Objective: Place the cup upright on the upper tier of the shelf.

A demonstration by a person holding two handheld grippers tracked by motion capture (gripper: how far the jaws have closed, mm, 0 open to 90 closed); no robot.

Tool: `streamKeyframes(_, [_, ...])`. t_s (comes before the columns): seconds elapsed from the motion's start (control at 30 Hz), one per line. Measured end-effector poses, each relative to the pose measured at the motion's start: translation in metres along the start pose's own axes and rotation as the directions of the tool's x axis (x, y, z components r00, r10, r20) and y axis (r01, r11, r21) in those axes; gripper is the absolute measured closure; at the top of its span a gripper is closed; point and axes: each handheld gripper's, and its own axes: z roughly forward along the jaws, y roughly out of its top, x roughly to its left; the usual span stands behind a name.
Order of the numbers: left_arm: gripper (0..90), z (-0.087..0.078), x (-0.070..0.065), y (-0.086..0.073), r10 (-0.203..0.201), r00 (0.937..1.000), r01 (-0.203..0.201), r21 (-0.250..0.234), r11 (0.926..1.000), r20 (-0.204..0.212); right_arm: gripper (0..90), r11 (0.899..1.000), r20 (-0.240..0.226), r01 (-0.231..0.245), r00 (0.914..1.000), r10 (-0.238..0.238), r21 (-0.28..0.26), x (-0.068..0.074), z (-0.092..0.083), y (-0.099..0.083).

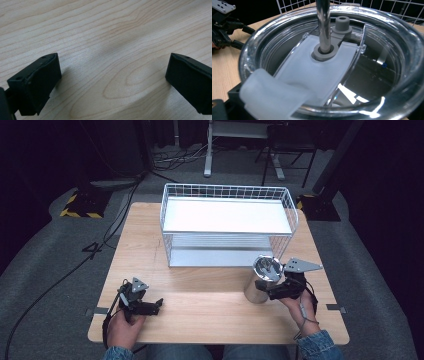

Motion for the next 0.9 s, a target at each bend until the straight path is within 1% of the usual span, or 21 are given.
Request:
streamKeyframes(0.3, [0.6, 0.0, 0.0, 0.0, 0.0, 1.0, 0.0, 0.0, 1.0, 0.0, 3.0, 1.0, 0.017, 0.022, 0.9996, -0.022, -0.007, 0.002, -0.001, 0.0])
streamKeyframes(0.5, [0.6, 0.0, 0.0, 0.0, 0.0, 1.0, 0.0, 0.0, 1.0, 0.0, 3.7, 0.999, 0.039, 0.038, 0.9986, -0.037, -0.007, 0.004, -0.002, 0.002])
streamKeyframes(0.57, [0.6, 0.0, 0.0, 0.0, 0.0, 1.0, 0.0, 0.0, 1.0, 0.0, 3.8, 1.0, 0.025, 0.024, 0.9994, -0.024, -0.007, 0.004, -0.003, 0.003])
streamKeyframes(0.67, [0.6, 0.0, 0.0, 0.0, 0.0, 1.0, 0.0, 0.0, 1.0, 0.0, 3.9, 1.0, 0.016, 0.009, 0.9998, -0.008, -0.017, 0.003, -0.005, 0.007])
streamKeyframes(0.73, [0.6, 0.0, 0.0, 0.0, 0.0, 1.0, 0.0, 0.0, 1.0, 0.0, 3.9, 0.999, 0.026, 0.021, 0.9994, -0.021, -0.024, 0.005, -0.008, 0.011])
streamKeyframes(0.9, [0.6, 0.0, 0.0, 0.0, 0.0, 1.0, 0.0, -0.001, 1.0, 0.0, 3.9, 0.998, 0.029, 0.042, 0.9988, -0.041, -0.036, 0.007, -0.016, 0.022])
